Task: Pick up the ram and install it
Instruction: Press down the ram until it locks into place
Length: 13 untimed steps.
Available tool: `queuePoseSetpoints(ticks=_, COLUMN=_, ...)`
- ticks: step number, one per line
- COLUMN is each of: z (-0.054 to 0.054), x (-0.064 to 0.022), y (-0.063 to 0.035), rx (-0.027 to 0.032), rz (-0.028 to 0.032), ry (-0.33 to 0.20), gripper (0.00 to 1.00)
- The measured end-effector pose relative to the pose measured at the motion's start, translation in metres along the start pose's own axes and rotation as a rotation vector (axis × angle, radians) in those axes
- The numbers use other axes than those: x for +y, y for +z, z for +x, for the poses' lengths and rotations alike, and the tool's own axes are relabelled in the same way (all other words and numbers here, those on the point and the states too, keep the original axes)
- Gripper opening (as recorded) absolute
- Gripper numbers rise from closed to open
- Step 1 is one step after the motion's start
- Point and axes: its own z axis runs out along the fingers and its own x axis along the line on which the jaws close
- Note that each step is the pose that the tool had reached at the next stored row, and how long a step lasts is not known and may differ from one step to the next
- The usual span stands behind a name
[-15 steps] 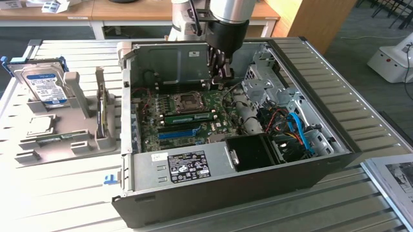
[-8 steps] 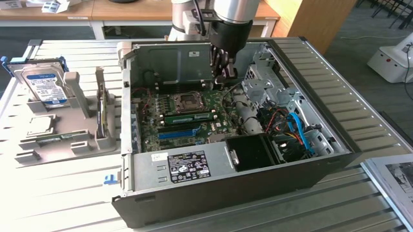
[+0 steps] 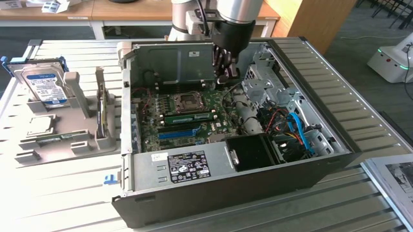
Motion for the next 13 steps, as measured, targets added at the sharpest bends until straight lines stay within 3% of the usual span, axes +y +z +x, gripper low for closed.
queuePoseSetpoints(ticks=13, z=0.0, x=-0.001, y=0.0014, rx=0.0, rz=0.0, ry=0.0, gripper=0.1)
